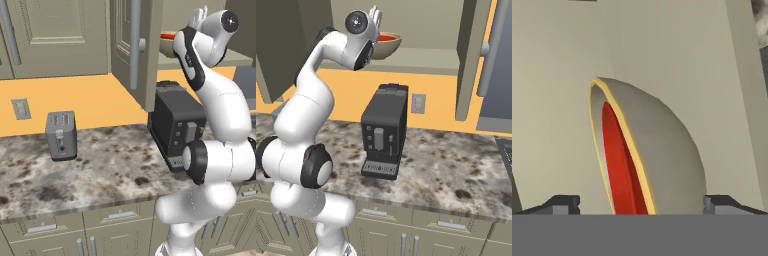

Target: Pick up the bowls on the counter and stack them on top of one another in the open cabinet. Place the smaller bowl on top of the larger bowl.

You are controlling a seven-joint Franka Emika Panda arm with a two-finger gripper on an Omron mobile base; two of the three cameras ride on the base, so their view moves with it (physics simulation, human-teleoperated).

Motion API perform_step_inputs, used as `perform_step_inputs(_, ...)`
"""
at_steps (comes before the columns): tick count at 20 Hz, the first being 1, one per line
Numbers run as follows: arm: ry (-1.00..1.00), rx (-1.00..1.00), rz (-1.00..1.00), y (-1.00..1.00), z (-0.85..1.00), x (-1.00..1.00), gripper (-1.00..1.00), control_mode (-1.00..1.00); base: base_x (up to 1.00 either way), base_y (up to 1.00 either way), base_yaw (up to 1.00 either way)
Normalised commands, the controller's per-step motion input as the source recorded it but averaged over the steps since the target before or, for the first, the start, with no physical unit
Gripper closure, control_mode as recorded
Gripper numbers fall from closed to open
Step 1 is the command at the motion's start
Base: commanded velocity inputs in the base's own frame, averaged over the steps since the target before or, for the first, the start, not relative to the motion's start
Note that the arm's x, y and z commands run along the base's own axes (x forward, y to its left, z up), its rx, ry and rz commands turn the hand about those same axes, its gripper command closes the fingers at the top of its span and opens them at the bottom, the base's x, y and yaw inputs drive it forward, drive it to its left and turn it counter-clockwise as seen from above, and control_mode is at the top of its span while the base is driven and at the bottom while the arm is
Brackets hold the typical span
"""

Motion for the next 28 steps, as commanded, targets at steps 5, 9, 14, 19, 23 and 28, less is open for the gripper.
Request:
perform_step_inputs(5,-0.15,0.00,0.00,0.00,0.18,-0.23,-1.00,-1.00,0.00,0.00,0.00)
perform_step_inputs(9,0.00,0.00,0.00,-0.04,0.23,-0.27,-1.00,-1.00,0.00,0.00,0.00)
perform_step_inputs(14,0.03,-0.01,0.00,-0.09,0.34,-0.31,-1.00,-1.00,0.00,0.00,0.00)
perform_step_inputs(19,0.02,-0.03,0.00,-0.11,0.24,-0.42,-1.00,-1.00,0.00,0.00,0.00)
perform_step_inputs(23,0.05,-0.04,0.00,-0.06,0.02,-0.57,-1.00,-1.00,0.00,0.00,0.00)
perform_step_inputs(28,0.10,-0.05,0.00,-0.02,-0.22,-0.64,-1.00,-1.00,0.00,0.00,0.00)
